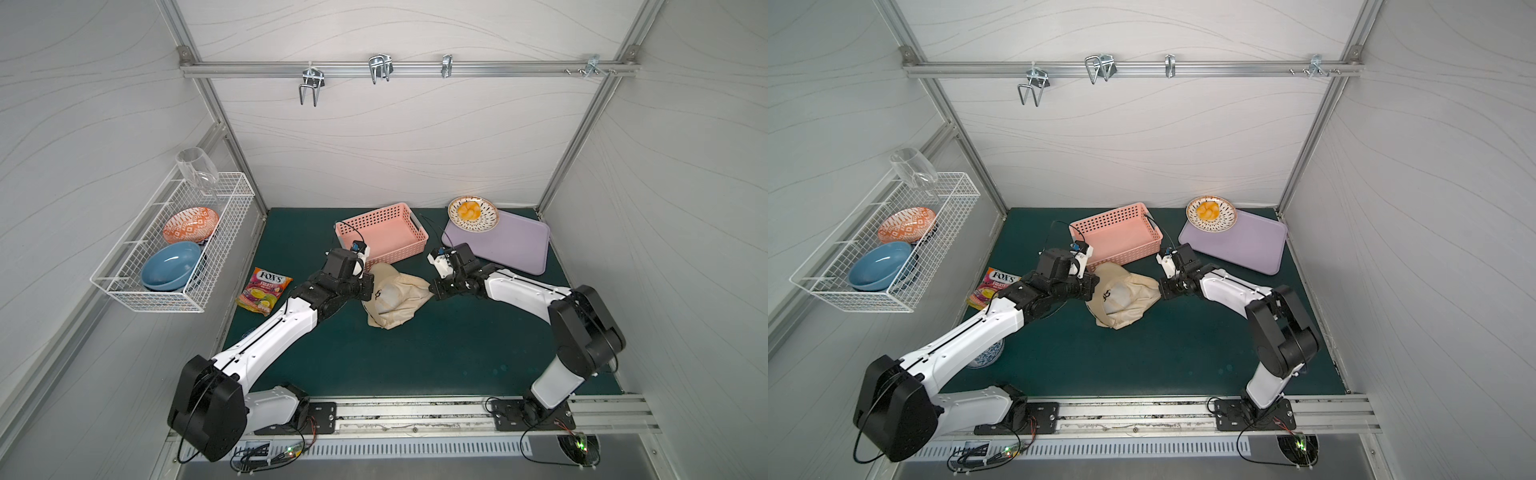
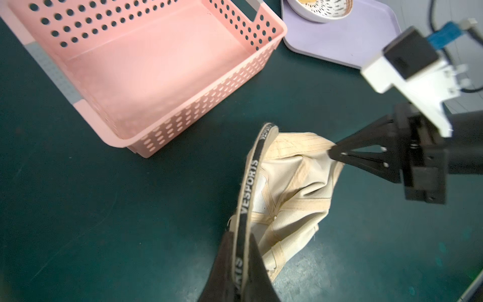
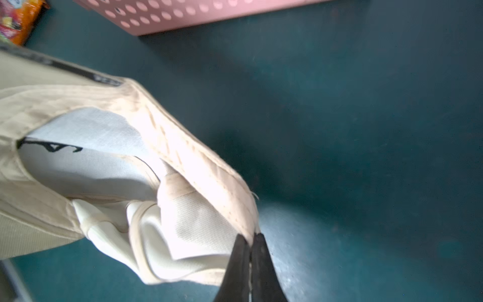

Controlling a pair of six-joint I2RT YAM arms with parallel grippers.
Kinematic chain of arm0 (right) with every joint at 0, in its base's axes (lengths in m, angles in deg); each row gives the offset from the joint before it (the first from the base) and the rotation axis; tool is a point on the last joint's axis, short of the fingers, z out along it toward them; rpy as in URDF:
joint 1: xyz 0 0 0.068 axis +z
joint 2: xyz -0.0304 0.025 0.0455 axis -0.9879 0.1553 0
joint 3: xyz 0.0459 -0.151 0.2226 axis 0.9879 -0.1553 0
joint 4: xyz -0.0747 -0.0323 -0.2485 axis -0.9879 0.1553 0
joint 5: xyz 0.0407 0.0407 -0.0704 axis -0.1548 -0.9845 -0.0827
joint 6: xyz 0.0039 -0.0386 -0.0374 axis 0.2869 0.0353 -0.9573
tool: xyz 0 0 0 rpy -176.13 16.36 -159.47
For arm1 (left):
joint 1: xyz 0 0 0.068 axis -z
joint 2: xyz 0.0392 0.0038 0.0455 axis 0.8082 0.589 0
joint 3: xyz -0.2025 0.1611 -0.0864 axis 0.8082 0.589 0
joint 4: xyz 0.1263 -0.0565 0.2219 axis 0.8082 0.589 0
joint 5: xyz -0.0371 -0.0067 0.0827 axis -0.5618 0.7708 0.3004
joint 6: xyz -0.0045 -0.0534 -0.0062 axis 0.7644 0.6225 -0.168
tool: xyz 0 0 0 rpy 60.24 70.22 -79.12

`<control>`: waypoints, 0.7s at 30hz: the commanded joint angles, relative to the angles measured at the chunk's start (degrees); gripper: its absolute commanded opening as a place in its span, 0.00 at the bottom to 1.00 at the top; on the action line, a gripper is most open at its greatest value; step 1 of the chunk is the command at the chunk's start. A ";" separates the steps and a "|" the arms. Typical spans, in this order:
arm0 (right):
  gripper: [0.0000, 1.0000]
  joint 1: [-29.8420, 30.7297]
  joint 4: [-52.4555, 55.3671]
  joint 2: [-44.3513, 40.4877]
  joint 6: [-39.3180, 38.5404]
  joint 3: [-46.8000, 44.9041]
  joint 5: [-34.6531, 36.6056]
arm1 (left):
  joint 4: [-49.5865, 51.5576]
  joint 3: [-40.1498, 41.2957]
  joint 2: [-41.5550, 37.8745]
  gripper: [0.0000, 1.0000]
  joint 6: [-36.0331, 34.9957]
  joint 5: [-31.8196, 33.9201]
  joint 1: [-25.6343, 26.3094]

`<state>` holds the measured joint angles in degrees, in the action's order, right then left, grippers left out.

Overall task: Turn the baseball cap inside out
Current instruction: Turn over the baseball cap.

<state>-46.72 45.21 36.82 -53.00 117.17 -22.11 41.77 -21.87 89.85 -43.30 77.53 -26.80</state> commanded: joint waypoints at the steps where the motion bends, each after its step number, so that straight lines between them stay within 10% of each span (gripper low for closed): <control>1: 0.00 1.65 14.48 -1.55 -2.32 3.95 11.90 | 1.02 -2.70 -0.12 0.00 2.39 12.67 -0.02; 12: 0.01 2.19 14.00 -8.05 -2.18 6.74 -18.56 | -2.21 -1.18 2.88 0.00 3.28 12.73 3.53; 21: 0.47 -7.00 3.82 -13.55 5.38 -2.95 -24.19 | -4.07 -0.23 -0.90 0.00 6.70 8.35 3.60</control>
<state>-51.55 51.48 24.75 -50.53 117.63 -43.82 40.22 -22.17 91.47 -38.43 85.16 -23.02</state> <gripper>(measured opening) 0.454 0.093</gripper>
